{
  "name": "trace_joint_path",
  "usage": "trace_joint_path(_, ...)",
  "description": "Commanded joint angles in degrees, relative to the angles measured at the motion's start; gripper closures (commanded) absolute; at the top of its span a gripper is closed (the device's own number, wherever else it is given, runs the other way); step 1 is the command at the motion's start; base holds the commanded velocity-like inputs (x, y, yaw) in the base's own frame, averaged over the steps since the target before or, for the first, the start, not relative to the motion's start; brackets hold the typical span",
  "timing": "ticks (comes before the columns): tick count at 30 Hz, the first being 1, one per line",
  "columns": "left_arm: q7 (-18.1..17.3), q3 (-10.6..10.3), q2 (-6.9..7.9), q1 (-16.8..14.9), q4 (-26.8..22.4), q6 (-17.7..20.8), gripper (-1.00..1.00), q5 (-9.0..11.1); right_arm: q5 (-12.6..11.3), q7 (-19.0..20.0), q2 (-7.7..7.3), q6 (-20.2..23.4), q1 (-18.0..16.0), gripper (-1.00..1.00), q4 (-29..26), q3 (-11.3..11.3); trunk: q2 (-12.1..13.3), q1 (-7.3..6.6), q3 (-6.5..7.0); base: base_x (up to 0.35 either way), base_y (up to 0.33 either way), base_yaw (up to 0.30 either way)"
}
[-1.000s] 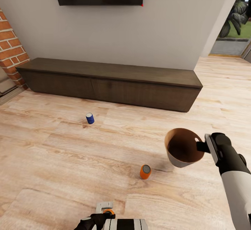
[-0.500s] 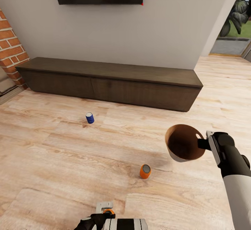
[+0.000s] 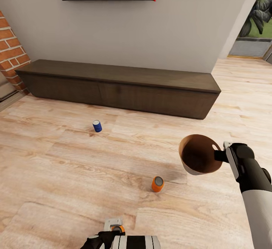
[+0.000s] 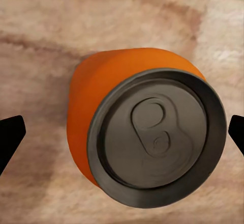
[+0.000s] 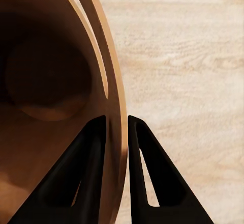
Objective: Put the three can of soda from the living room inside the tash can in the kitchen.
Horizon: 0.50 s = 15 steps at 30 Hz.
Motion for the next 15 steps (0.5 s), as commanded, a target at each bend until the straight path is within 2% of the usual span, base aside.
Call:
trace_joint_path(1,0.0,0.0,0.0,0.0,0.0,0.0,-1.0,0.0,-0.3,0.2,0.0,0.0,0.0,1.0,0.0,0.0,0.0,-0.01,0.01,0.0,0.0,0.0)
trace_joint_path(15,0.0,0.0,0.0,0.0,0.0,-0.3,-1.0,0.0,-0.3,0.2,0.02,0.0,0.1,1.0,0.0,0.0,0.0,-0.01,0.01,0.0,0.0,0.0)
